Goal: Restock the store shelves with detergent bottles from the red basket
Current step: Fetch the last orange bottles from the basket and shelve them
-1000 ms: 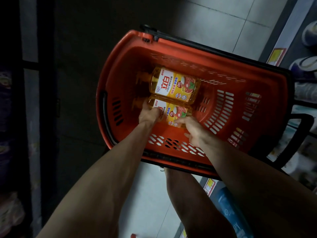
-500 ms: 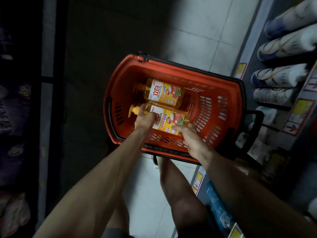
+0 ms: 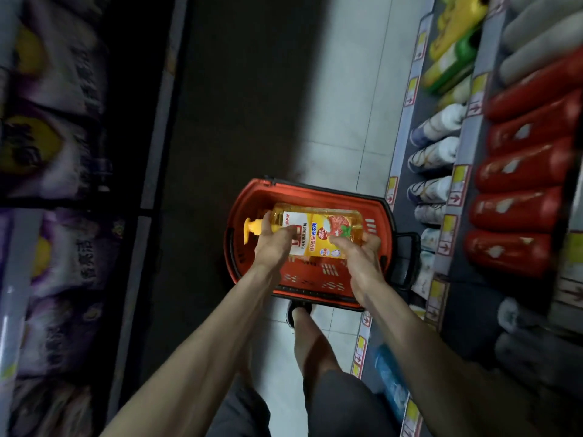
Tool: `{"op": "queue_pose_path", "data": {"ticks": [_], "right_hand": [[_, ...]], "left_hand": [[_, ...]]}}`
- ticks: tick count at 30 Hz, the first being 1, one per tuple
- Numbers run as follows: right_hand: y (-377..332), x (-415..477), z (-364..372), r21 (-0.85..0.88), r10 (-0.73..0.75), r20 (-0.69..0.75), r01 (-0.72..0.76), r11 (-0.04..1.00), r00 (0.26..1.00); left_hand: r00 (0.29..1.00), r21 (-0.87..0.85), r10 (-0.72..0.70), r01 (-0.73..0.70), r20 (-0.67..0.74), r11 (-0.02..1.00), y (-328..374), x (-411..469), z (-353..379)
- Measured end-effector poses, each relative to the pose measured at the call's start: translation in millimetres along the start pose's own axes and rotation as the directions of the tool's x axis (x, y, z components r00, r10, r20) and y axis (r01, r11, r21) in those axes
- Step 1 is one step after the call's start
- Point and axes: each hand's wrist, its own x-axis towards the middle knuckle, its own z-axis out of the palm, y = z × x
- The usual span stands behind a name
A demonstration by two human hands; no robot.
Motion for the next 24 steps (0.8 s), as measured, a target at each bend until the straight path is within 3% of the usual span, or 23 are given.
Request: {"op": "queue_pose_path", "data": {"ticks": [5,11,20,24], "right_hand": [[-43.7,-60.2,-7.9,0.037,-0.124,-0.085,0.127,0.991,0.989],[-75.9,-137.2,-12.7,0.126,-0.22,-0.111,0.233,0.964,0.969],[-111.9,-239.4,-7.9,0.137,-0.382,0.02,0.376,0.917,0.924],[-129.9,-279.5,-7.9,0.16,-0.432,0.163,0.408,0.899,0.887]], "left_hand": [[0.995,0.021,0.077,-0.079,0.066,0.997,46.7,-75.9,-23.3],[0.976,0.163,0.188,-0.205,0.111,0.965,99.0,-167.8,-68.1],[0.927,0.277,0.311,-0.361,0.208,0.89,129.9,-251.9,-158.0],[0.863,0.388,0.456,-0.505,0.219,0.771,132.1,-288.8,-186.4]]}}
